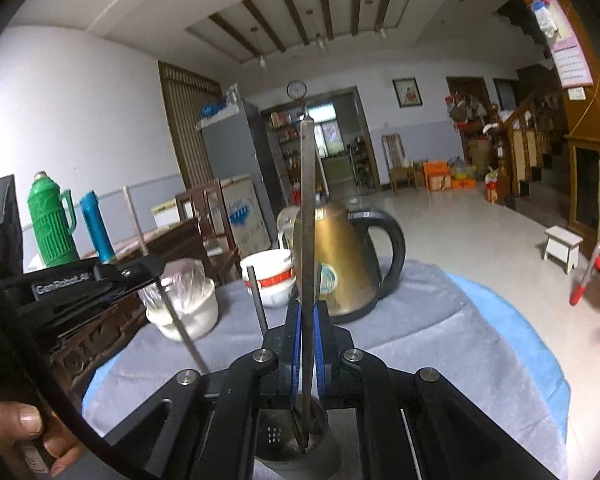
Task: Organize utensils
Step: 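Insert both chopsticks into the grey utensil cup and open both tools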
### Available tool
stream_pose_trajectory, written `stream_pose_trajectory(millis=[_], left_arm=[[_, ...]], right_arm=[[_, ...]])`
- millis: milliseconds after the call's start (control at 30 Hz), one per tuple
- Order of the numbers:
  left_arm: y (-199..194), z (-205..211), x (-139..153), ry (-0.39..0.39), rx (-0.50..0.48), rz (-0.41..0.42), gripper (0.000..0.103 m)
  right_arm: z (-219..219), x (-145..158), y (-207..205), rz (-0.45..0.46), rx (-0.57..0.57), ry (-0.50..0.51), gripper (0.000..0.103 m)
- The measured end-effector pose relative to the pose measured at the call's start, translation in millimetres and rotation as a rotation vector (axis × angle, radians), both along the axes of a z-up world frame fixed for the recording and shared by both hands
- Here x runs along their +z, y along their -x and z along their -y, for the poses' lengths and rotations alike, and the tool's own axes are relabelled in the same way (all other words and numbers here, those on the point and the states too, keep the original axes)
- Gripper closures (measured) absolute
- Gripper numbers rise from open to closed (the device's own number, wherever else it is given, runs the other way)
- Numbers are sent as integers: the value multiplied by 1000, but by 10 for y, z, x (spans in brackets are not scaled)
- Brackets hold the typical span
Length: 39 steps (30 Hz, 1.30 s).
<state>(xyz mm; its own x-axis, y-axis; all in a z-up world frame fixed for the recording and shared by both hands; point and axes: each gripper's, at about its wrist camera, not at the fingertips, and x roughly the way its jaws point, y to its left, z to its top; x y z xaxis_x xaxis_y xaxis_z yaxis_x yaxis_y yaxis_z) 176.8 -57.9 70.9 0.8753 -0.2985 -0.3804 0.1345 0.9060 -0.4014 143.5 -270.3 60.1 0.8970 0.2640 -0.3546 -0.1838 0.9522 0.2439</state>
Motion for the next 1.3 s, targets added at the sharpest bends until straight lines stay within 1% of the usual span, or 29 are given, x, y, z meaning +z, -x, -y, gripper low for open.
stream_pose_trajectory(millis=[100,233,633,933,1000,1033,1067,1100,1133,1200,1233,1300], left_arm=[[-57,46,-125,-13,-15,-29,98],[-49,110,-221,-32,-32,-49,98],[-65,316,-454,-81,-105,-127,98],[-54,306,-485,-97,-110,-171,98],[-30,273,-459,-98,-100,-176,96],[-23,256,-449,-97,-96,-179,92],[-3,231,-425,-91,-96,-184,84],[21,201,-392,-84,-94,-186,79],[35,178,-365,-79,-89,-181,71],[140,94,-255,-61,-70,-148,62],[186,55,-207,-55,-64,-140,55],[271,-13,-113,-42,-62,-123,53]], right_arm=[[-21,-105,-79,-43,22,7,97],[-19,-244,-149,-91,32,8,96],[-77,-429,-323,-200,51,20,96],[-89,-443,-378,-243,41,31,94],[-91,-432,-391,-255,30,43,94],[-93,-429,-391,-260,27,48,94],[-100,-421,-388,-264,21,57,94],[-101,-412,-382,-269,12,65,94],[-99,-396,-371,-272,3,69,94],[-88,-349,-332,-266,-14,75,93],[-80,-324,-312,-261,-22,76,92],[-71,-256,-257,-248,-33,82,89]])
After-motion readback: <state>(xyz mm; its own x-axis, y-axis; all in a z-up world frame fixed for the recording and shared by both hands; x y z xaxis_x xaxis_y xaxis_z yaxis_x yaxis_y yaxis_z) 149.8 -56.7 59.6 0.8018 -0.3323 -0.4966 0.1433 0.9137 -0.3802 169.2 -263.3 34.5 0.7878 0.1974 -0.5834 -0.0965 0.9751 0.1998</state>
